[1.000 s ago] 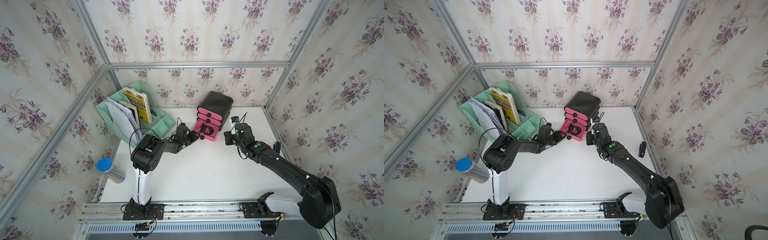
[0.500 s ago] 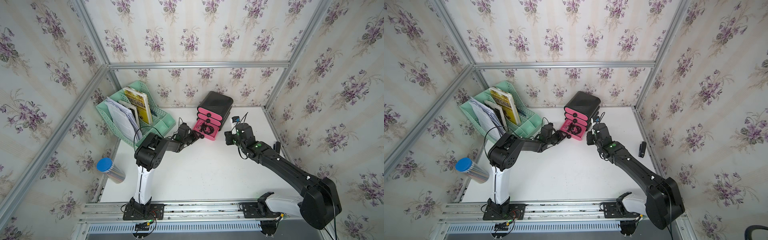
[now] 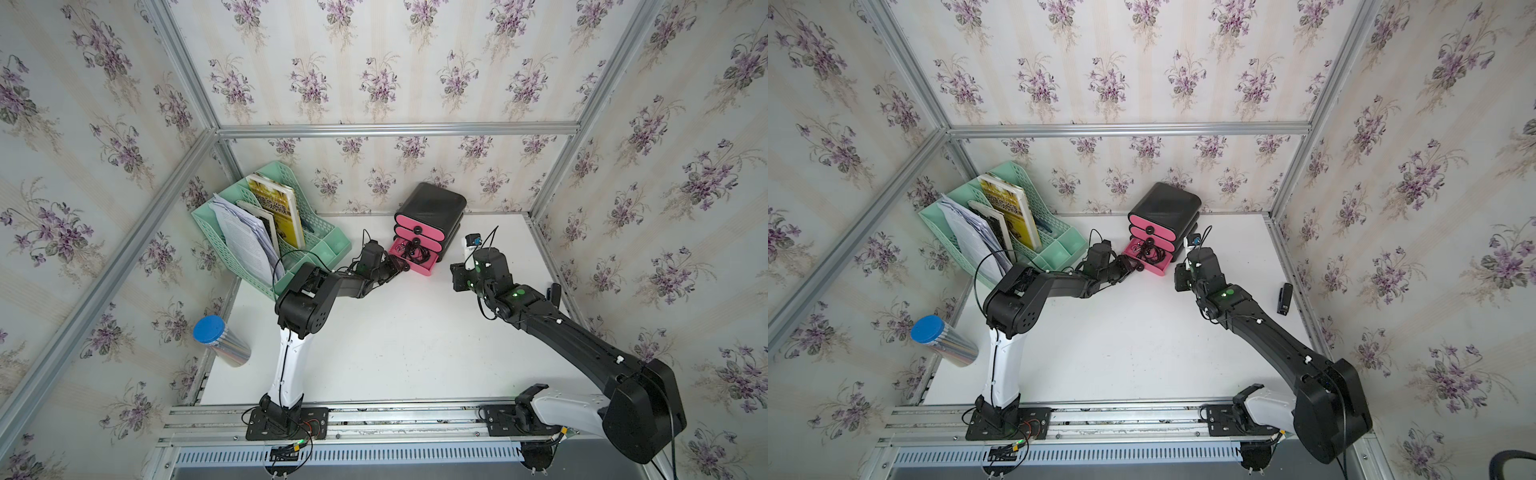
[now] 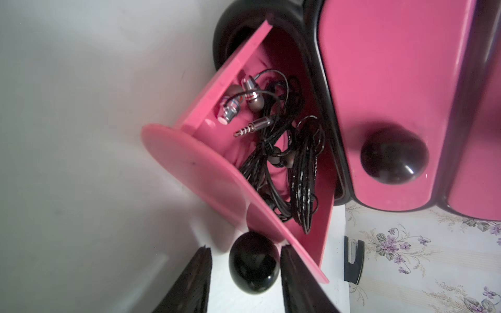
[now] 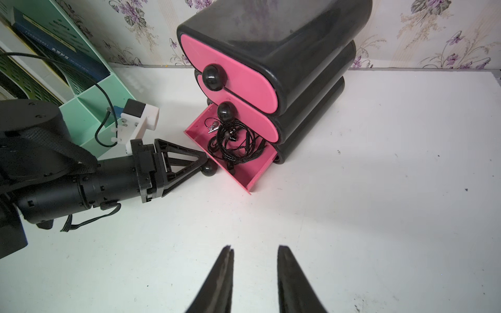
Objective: Place the wired earphones into the drawer by color
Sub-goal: Close the drawer in the storage box.
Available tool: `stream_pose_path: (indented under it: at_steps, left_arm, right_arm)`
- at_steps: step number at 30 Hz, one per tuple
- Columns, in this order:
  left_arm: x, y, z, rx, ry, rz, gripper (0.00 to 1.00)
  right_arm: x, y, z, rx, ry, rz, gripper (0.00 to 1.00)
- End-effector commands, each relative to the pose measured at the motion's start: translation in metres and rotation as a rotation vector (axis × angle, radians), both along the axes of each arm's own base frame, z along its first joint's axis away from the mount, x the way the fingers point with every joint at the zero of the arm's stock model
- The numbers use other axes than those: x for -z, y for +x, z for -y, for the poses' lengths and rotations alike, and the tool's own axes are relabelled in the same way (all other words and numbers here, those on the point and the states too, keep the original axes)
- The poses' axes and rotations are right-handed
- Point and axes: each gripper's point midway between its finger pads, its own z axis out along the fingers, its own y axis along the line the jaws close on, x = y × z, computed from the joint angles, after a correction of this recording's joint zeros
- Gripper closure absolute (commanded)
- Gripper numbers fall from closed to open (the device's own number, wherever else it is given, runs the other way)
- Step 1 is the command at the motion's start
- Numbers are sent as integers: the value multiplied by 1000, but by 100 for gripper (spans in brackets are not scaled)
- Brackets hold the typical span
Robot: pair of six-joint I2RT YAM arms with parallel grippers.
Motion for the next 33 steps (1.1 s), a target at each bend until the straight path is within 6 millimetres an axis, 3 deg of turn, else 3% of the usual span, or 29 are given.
stream_pose_path:
  at_steps: [1,21,33]
  left_arm:
    - [4,4,-1,-5,13,-13,53]
    - [8,39,0,-24,27,-18,53]
    - [-2,69,9,-30,12,17,52]
  right_arm:
    - [-2,-1,1,-1,-5,8,68]
    - [-6,-1,7,6,-8,15,68]
    - [-4,-2,12,15,-13,15,68]
